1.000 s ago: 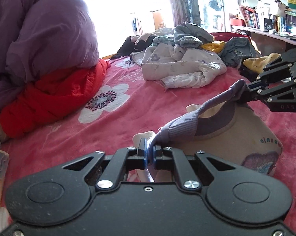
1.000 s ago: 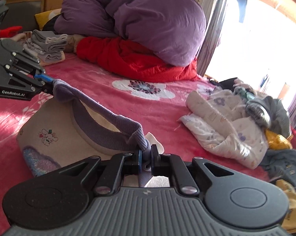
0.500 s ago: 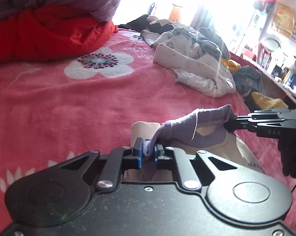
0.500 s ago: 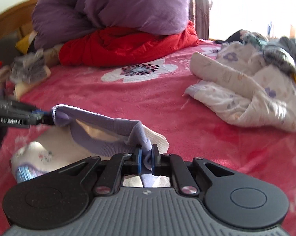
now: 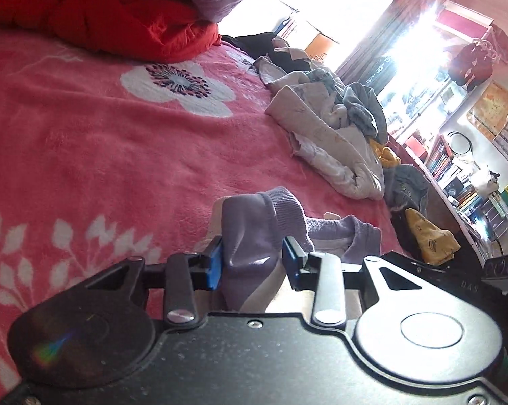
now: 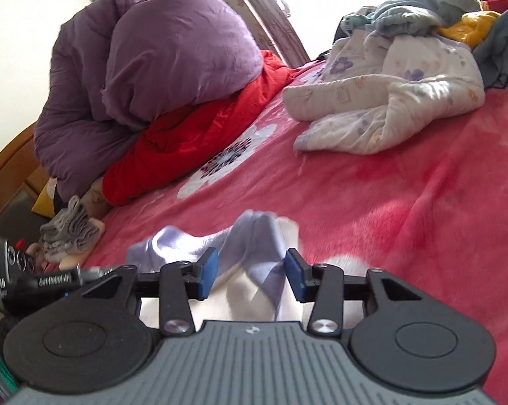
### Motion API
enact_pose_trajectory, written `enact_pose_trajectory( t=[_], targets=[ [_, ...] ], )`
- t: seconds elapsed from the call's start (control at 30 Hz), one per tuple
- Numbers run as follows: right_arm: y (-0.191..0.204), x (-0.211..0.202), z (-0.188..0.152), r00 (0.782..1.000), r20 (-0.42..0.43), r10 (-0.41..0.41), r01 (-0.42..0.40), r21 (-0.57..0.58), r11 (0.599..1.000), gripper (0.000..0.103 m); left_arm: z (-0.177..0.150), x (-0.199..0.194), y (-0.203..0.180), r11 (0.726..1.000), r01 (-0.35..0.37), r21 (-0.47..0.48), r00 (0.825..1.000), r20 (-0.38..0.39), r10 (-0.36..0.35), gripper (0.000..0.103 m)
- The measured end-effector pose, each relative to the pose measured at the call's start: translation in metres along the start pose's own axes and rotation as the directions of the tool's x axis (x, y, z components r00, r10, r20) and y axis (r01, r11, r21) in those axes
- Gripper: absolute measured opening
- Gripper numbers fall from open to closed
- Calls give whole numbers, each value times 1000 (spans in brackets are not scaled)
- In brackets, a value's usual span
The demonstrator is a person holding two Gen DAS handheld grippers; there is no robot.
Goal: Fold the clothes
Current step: 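Lay the printed sweatshirt flat on the bed and open both tools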
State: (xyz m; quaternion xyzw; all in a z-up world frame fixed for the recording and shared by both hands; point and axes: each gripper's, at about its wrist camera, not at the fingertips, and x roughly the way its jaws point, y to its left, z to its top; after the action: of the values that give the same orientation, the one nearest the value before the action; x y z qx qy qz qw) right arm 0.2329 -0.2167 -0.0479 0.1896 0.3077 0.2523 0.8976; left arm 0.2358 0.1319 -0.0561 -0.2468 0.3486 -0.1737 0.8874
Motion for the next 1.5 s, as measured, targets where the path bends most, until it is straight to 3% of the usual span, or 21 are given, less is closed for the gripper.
enact_pose_trajectory(
  t=[0.03, 0.13, 0.2, 0.3, 0.37, 0.5, 0.57, 0.63, 0.7, 0.73, 0.77, 0.83, 0.87, 0.9, 0.93, 1.03, 1.17, 1.23, 1.3, 1.4, 1.5],
  targets=[
    [2, 0, -5, 1000, 14, -3, 3, -24, 1000, 10, 0, 1, 1, 1000, -8, -5, 1000, 2, 8, 17],
    [-3, -3, -7, 997, 67, 34, -35, 10, 999, 10, 5, -3, 6, 997, 26, -70, 999, 38, -24, 5],
    [-5, -4, -3, 994, 99, 48, -51, 21, 998, 9, 11, -3, 12, 992, 52, -116, 997, 58, -45, 5],
    [-10, 5, 4, 994, 104, 42, -45, 29, 999, 10, 9, 9, 22, 991, -35, -125, 998, 39, 40, 5],
    [-14, 16, 4, 997, 68, 32, -35, 46, 998, 15, 10, 8, 22, 993, -51, -109, 997, 50, 56, 7],
    [-6, 9, 2, 996, 85, 10, -9, -7, 1000, 19, 15, -7, 15, 995, -93, -45, 987, 128, 98, 10],
    [3, -6, 3, 993, 121, -5, 14, -69, 998, 21, 16, -17, 7, 994, -106, 16, 982, 160, 102, 10],
    [13, -21, 3, 990, 140, 3, 16, -133, 991, 23, 12, -25, -6, 990, -79, 113, 986, 155, 61, 13],
    [25, -33, -2, 991, 133, 29, -2, -204, 979, 35, 6, -31, -19, 975, -25, 219, 993, 116, 0, 31],
    [31, -37, -6, 992, 117, 44, -14, -242, 970, 40, -2, -34, -26, 960, 2, 278, 996, 83, -26, 50],
    [37, -38, -10, 994, 101, 52, -22, -272, 962, 41, -10, -37, -34, 941, 31, 337, 998, 46, -49, 55],
    [47, -36, -20, 996, 70, 59, -34, -314, 949, 41, -31, -34, -43, 905, 30, 424, 1000, -13, -27, 55],
    [49, -31, -24, 997, 59, 57, -35, -318, 947, 41, -41, -27, -47, 883, -17, 469, 999, -30, 35, 55],
    [49, -25, -30, 998, 50, 46, -28, -325, 945, 40, -52, -17, -51, 843, -68, 534, 993, -43, 107, 54],
    [48, -15, -36, 999, 29, 21, -11, -325, 946, 40, -56, -14, -52, 829, -81, 553, 991, -46, 127, 48],
    [49, -4, -47, 1000, 9, -12, 15, -337, 942, 40, -62, -11, -54, 819, -89, 567, 989, -48, 140, 33],
    [67, -24, -45, 997, 73, 20, 12, -405, 914, 41, -69, -7, -56, 804, -99, 586, 986, -50, 158, 33],
    [71, -28, -50, 998, 55, 30, -4, -426, 905, 47, -73, -5, -57, 797, -104, 595, 985, -50, 167, 45],
    [67, -16, -64, 999, -9, -34, 27, -438, 899, 50, -77, -3, -58, 789, -109, 604, 983, -51, 175, 45],
    [59, -2, -76, 997, -26, -79, 60, -439, 896, 50, -67, -7, -61, 842, -115, 527, 983, -59, 172, 46],
    [68, -19, -68, 997, 27, -66, 72, -405, 911, 49, -62, -17, -68, 866, -148, 477, 982, -32, 185, 51]
  ],
)
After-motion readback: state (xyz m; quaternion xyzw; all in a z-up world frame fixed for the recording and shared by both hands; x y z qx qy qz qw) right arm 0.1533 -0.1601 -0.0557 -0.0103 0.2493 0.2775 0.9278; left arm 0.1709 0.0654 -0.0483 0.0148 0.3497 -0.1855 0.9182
